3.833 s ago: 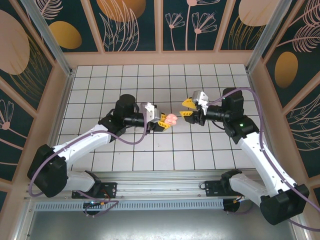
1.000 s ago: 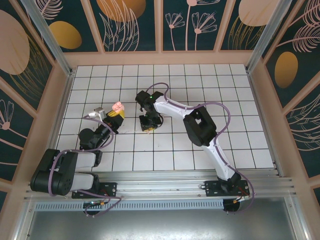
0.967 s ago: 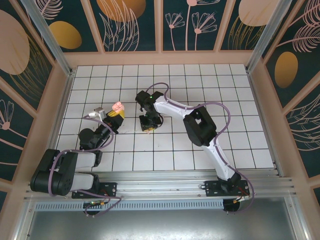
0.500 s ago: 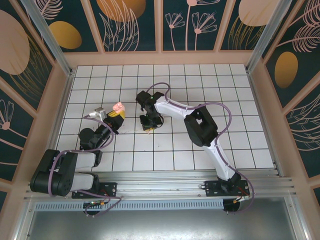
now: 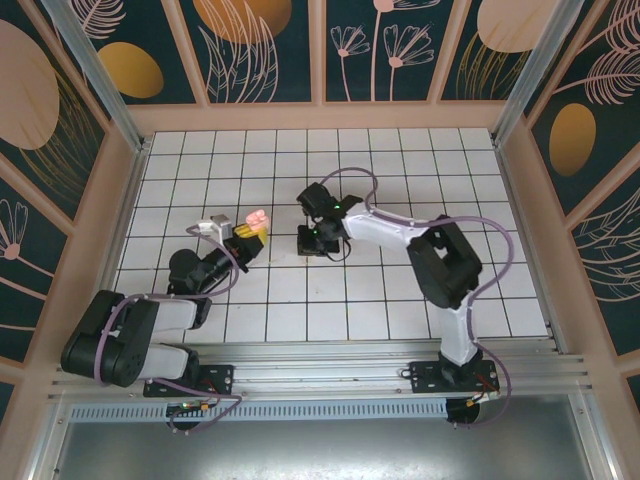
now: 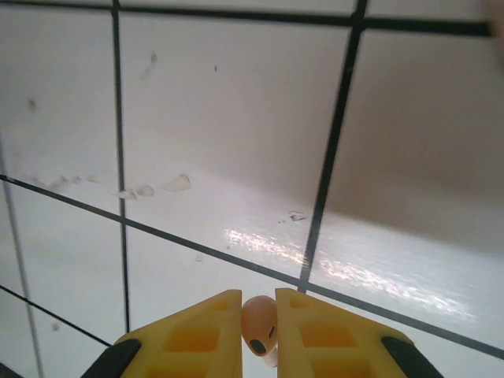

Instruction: Insert the wireless bluetooth earbuds into the charging case

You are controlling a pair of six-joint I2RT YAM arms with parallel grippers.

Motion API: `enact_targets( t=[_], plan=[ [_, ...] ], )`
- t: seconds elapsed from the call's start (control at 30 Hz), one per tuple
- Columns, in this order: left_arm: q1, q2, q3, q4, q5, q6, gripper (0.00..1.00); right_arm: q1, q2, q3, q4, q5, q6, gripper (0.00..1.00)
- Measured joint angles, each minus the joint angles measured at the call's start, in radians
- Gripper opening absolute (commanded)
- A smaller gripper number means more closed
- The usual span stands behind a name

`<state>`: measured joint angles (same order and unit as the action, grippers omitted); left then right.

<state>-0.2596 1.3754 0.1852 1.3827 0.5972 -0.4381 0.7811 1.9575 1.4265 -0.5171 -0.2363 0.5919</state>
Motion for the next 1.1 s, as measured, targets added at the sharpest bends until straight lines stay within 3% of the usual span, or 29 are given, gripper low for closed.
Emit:
enact_targets(
  t=[0.23,0.43,0.87,1.1],
  plan=[
    [-0.075,0.115,0.048,0.003,-0.004,0.023,0.1,-0.093,-0.233,-0.24,0.232,0.0,0.082,0.15],
    [-0.125,0.243,0.141,0.036,-0.004,0.023,0.1,-0.153,-0.355,-0.305,0.335,0.002,0.103,0.15],
    [-0.235,0.391,0.277,0.083,-0.004,0.027,0.09,-0.144,-0.491,-0.329,0.454,0.015,0.084,0.16],
    [-0.258,0.389,0.286,0.076,-0.015,0.13,0.08,-0.113,-0.534,-0.36,0.536,0.029,0.053,0.16]
  ],
)
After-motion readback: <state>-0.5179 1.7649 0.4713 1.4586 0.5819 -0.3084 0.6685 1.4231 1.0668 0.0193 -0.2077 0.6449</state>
